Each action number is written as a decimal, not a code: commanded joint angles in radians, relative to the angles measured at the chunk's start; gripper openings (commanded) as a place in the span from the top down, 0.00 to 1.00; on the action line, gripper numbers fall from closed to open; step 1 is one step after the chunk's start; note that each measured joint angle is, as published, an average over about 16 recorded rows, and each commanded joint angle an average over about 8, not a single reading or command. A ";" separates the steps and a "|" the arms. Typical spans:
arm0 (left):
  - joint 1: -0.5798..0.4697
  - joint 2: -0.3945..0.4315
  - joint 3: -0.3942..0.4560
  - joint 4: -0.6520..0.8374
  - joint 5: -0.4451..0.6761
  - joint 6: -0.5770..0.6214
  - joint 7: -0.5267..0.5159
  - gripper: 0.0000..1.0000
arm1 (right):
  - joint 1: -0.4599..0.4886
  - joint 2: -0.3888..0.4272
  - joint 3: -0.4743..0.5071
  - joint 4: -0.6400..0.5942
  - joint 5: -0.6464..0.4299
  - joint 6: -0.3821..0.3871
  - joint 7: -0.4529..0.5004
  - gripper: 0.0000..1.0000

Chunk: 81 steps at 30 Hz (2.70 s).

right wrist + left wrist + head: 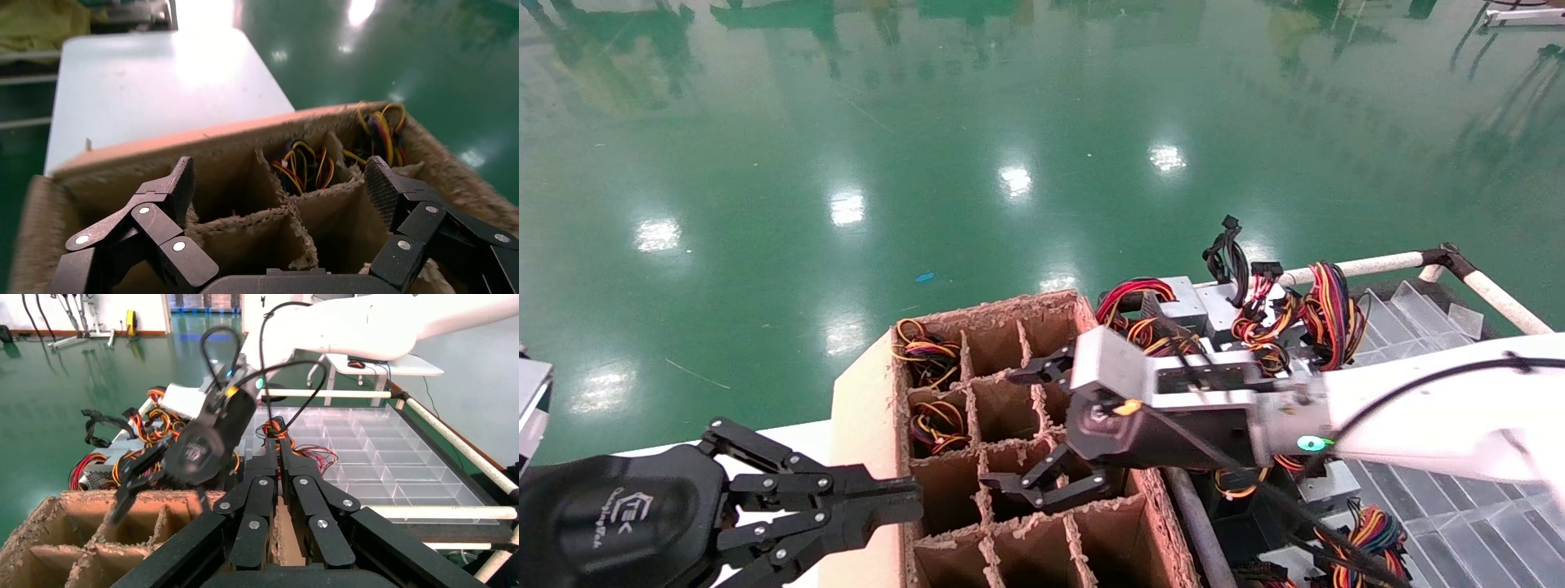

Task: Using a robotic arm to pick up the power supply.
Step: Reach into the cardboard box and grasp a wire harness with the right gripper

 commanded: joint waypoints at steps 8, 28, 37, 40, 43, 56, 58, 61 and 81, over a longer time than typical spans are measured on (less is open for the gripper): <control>0.000 0.000 0.000 0.000 0.000 0.000 0.000 1.00 | 0.080 -0.158 -0.020 -0.279 -0.042 0.082 -0.174 0.00; 0.000 0.000 0.000 0.000 0.000 0.000 0.000 0.11 | 0.051 -0.245 -0.097 -0.297 0.006 0.243 -0.211 0.64; 0.000 0.000 0.000 0.000 0.000 0.000 0.000 0.00 | 0.025 -0.246 -0.188 -0.232 0.058 0.288 -0.167 1.00; 0.000 0.000 0.000 0.000 0.000 0.000 0.000 0.00 | 0.022 -0.246 -0.222 -0.215 0.076 0.308 -0.158 1.00; 0.000 0.000 0.000 0.000 0.000 0.000 0.000 0.00 | 0.021 -0.245 -0.253 -0.203 0.094 0.328 -0.151 1.00; 0.000 0.000 0.001 0.000 0.000 0.000 0.000 0.00 | 0.023 -0.243 -0.352 -0.195 0.194 0.385 -0.143 1.00; 0.000 0.000 0.001 0.000 0.000 0.000 0.000 0.00 | 0.022 -0.243 -0.365 -0.198 0.208 0.391 -0.144 1.00; 0.000 0.000 0.001 0.000 0.000 0.000 0.000 0.00 | 0.021 -0.242 -0.383 -0.204 0.227 0.398 -0.146 1.00; 0.000 0.000 0.001 0.000 -0.001 0.000 0.000 0.00 | 0.032 -0.237 -0.461 -0.252 0.345 0.382 -0.160 1.00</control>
